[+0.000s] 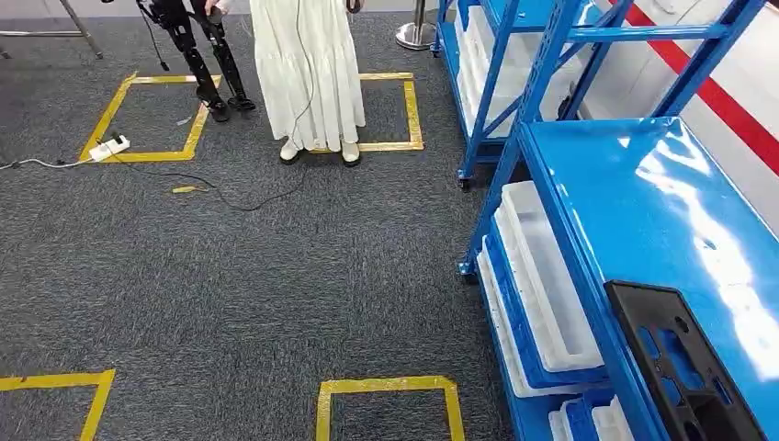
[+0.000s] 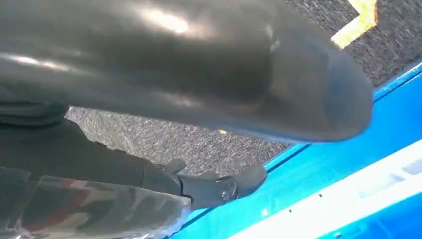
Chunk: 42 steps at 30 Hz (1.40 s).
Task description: Take the parts from the cabinet and place them on the table.
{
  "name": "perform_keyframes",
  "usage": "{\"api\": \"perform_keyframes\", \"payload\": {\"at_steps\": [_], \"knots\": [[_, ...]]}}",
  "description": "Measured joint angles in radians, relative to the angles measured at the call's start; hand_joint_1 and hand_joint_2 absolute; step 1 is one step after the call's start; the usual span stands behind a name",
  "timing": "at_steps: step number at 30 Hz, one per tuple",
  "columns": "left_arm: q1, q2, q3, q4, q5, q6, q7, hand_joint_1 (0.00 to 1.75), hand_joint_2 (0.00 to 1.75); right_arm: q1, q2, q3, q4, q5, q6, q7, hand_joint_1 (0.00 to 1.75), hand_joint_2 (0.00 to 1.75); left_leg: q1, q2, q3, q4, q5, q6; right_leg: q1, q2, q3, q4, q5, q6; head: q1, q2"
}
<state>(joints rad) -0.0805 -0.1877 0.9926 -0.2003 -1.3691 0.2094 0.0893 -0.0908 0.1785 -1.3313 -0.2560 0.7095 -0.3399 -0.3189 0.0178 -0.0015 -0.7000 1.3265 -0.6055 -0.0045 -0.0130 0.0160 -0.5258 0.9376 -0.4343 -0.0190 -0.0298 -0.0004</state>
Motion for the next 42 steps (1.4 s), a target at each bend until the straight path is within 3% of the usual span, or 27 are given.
{"api": "perform_keyframes", "payload": {"at_steps": [2,4,5,6,9,10,11,12,14,15,16,17,19,20,21,24,25,26,27,29,30,32,34,35,36,40,42], "knots": [[0.000,0.000,0.000,0.000,0.000,0.000,0.000,0.00,0.00,0.001,0.000,0.000,0.000,-0.001,0.000,0.002,0.00,0.00,0.012,0.000,0.030,-0.067,0.061,-0.007,-0.003,0.021,0.003,0.006,-0.001,0.001,-0.001,0.000],[0.000,0.001,0.000,0.000,0.000,0.000,0.000,0.00,0.00,-0.002,0.002,0.000,0.000,-0.001,0.000,0.002,0.00,0.00,0.025,-0.017,0.108,-0.239,0.155,-0.016,-0.008,0.044,0.003,0.018,-0.008,0.012,-0.001,0.000],[0.004,-0.001,0.000,0.001,0.000,0.000,0.000,0.00,0.00,-0.002,0.000,0.000,0.000,-0.001,0.000,0.002,0.00,0.00,0.032,-0.064,0.128,-0.281,0.154,-0.023,-0.005,0.053,-0.008,0.027,-0.013,0.020,-0.001,0.000],[0.003,-0.001,0.000,0.001,0.000,0.000,0.000,0.00,0.00,-0.005,0.000,0.000,0.000,-0.001,0.000,0.002,0.00,0.00,0.031,-0.071,0.130,-0.303,0.150,-0.020,0.002,0.060,-0.021,0.044,-0.015,0.026,-0.003,0.000],[0.000,-0.001,0.000,0.001,-0.002,0.000,-0.002,0.00,0.00,0.003,0.000,0.000,0.000,-0.002,-0.003,0.003,0.00,0.00,0.011,-0.048,0.118,-0.296,0.153,0.002,0.001,0.079,-0.042,0.037,-0.005,0.049,0.002,0.000],[0.000,-0.001,0.000,0.001,-0.004,0.000,-0.002,0.00,0.00,0.003,0.000,0.000,0.000,-0.002,-0.004,0.005,0.00,0.00,0.016,-0.037,0.123,-0.308,0.161,0.017,0.000,0.074,-0.049,0.043,-0.011,0.054,0.003,0.000],[0.000,0.000,0.000,0.001,-0.005,0.000,-0.002,0.00,0.00,0.002,0.000,0.000,0.000,-0.002,-0.004,0.007,0.00,0.00,0.011,-0.030,0.125,-0.315,0.165,0.025,-0.002,0.030,-0.063,0.073,-0.027,0.053,0.003,0.000],[-0.001,0.000,0.000,0.001,-0.006,0.000,-0.002,0.00,0.00,0.000,0.001,0.000,0.000,-0.003,-0.005,0.008,0.00,0.00,0.010,-0.019,0.124,-0.317,0.167,0.036,-0.004,0.009,-0.095,0.135,-0.058,0.049,0.007,0.000],[-0.001,0.002,0.000,0.001,-0.008,0.000,-0.002,0.00,0.00,-0.001,0.004,0.000,0.000,-0.002,-0.005,0.008,0.00,0.00,0.005,0.003,0.118,-0.317,0.169,0.039,-0.006,-0.001,-0.182,0.305,-0.122,0.047,0.008,0.000],[0.000,0.002,0.000,0.001,-0.008,-0.001,-0.001,0.00,0.00,0.000,0.004,0.000,0.000,-0.002,-0.005,0.009,0.00,0.00,0.002,0.013,0.117,-0.317,0.169,0.040,-0.007,-0.002,-0.207,0.361,-0.136,0.052,0.008,0.000],[0.000,0.002,0.000,0.001,-0.008,-0.001,-0.001,0.00,0.00,0.001,0.004,0.000,0.000,-0.002,-0.005,0.011,0.00,0.00,0.000,0.022,0.117,-0.317,0.169,0.040,-0.007,-0.003,-0.205,0.365,-0.131,0.059,0.008,0.000],[-0.001,0.002,0.000,0.001,-0.008,-0.001,-0.001,0.00,0.00,0.003,0.004,0.000,0.000,-0.002,-0.006,0.014,0.00,0.00,-0.001,0.030,0.117,-0.317,0.169,0.040,-0.006,-0.004,-0.177,0.318,-0.110,0.066,0.008,0.000],[-0.002,0.002,0.000,0.001,-0.008,-0.001,-0.001,0.00,0.00,0.003,0.003,0.000,0.000,-0.001,-0.006,0.016,0.00,0.00,-0.002,0.044,0.119,-0.317,0.170,0.039,-0.004,-0.021,-0.073,0.132,-0.049,0.074,0.008,0.000],[-0.002,0.002,0.000,0.001,-0.008,-0.001,-0.001,0.00,0.00,0.001,0.002,0.000,0.000,0.000,-0.006,0.017,0.00,0.00,-0.002,0.049,0.121,-0.317,0.170,0.038,0.001,-0.057,-0.023,0.049,-0.031,0.068,0.008,0.000],[-0.002,0.001,0.000,0.001,-0.008,-0.001,0.000,0.00,0.00,-0.001,0.001,0.001,0.000,0.001,-0.007,0.019,0.00,0.00,-0.008,0.056,0.120,-0.314,0.169,0.031,0.016,-0.076,-0.019,0.029,-0.028,0.055,0.006,0.000],[-0.005,-0.003,0.000,0.001,-0.009,-0.001,0.001,0.00,0.00,0.002,0.000,0.001,0.000,0.001,-0.009,0.024,0.00,0.00,-0.004,0.072,0.124,-0.321,0.173,0.015,0.025,-0.051,-0.031,0.027,-0.021,0.037,0.008,0.000],[-0.006,-0.004,0.000,0.001,-0.009,-0.001,0.001,0.00,0.00,0.002,0.000,0.001,0.000,0.001,-0.011,0.024,0.00,0.00,-0.007,0.079,0.125,-0.321,0.170,0.007,0.018,-0.043,-0.018,0.013,-0.013,0.026,0.008,0.000],[-0.006,-0.001,0.000,0.001,-0.009,-0.001,0.001,0.00,0.00,0.003,0.003,0.001,0.000,0.001,-0.015,0.026,0.00,0.00,0.001,0.054,0.120,-0.301,0.152,0.005,-0.007,-0.034,-0.004,0.006,-0.007,0.018,0.003,0.000],[-0.005,0.000,0.000,0.001,-0.009,-0.001,0.001,0.00,0.00,0.003,0.003,0.001,0.000,0.000,-0.018,0.026,0.00,0.00,0.002,0.027,0.103,-0.246,0.112,0.006,-0.008,-0.032,-0.001,0.003,-0.003,0.002,0.002,0.000],[-0.004,0.001,0.000,0.001,-0.009,-0.002,0.001,0.00,0.00,0.002,0.003,0.001,0.000,0.000,-0.019,0.027,0.00,0.00,0.004,0.002,0.029,-0.080,0.025,-0.003,-0.005,-0.018,-0.001,0.004,-0.004,0.000,-0.002,0.000],[-0.003,0.001,0.000,0.001,-0.009,-0.003,0.001,0.00,0.00,0.003,0.003,0.001,0.000,0.000,-0.019,0.027,0.00,0.00,0.006,-0.002,-0.003,-0.009,0.002,-0.009,-0.003,-0.008,-0.001,0.005,-0.004,0.000,-0.003,0.000],[-0.002,0.001,0.000,0.001,-0.009,-0.003,0.001,0.00,0.00,0.003,0.003,0.001,0.000,0.000,-0.021,0.029,0.00,0.00,0.014,-0.002,0.000,-0.019,0.034,-0.015,-0.004,0.013,0.004,0.007,-0.005,0.000,-0.003,0.000],[-0.002,0.004,0.000,0.001,-0.009,-0.003,0.001,0.00,0.00,0.002,0.006,0.001,0.000,0.001,-0.026,0.032,0.00,0.00,0.026,-0.008,0.073,-0.176,0.130,-0.023,-0.010,0.039,0.005,0.018,-0.012,0.008,-0.004,0.000],[0.000,0.004,0.000,0.001,-0.009,-0.003,0.000,0.00,0.00,0.003,0.006,0.001,0.000,0.003,-0.027,0.032,0.00,0.00,0.036,-0.034,0.108,-0.257,0.167,-0.028,-0.009,0.049,-0.001,0.026,-0.018,0.016,-0.005,0.000],[0.002,0.004,0.001,0.002,-0.008,-0.003,0.000,0.00,0.00,0.001,0.005,0.001,0.000,0.004,-0.029,0.034,0.00,0.00,0.039,-0.066,0.119,-0.291,0.158,-0.032,0.001,0.058,-0.014,0.046,-0.024,0.025,-0.008,0.000],[0.000,0.003,0.001,0.002,-0.006,-0.001,-0.009,0.00,0.00,0.011,0.004,0.002,0.000,0.006,-0.031,0.042,0.00,0.00,0.017,-0.041,0.113,-0.296,0.155,-0.004,0.002,0.080,-0.035,0.042,-0.018,0.052,-0.002,0.000],[0.000,0.004,0.002,0.002,-0.006,0.000,-0.012,0.00,0.00,0.011,0.004,0.002,0.001,0.006,-0.031,0.043,0.00,0.00,0.019,-0.022,0.123,-0.313,0.163,0.025,-0.003,0.024,-0.070,0.107,-0.055,0.049,0.003,0.000]]}}
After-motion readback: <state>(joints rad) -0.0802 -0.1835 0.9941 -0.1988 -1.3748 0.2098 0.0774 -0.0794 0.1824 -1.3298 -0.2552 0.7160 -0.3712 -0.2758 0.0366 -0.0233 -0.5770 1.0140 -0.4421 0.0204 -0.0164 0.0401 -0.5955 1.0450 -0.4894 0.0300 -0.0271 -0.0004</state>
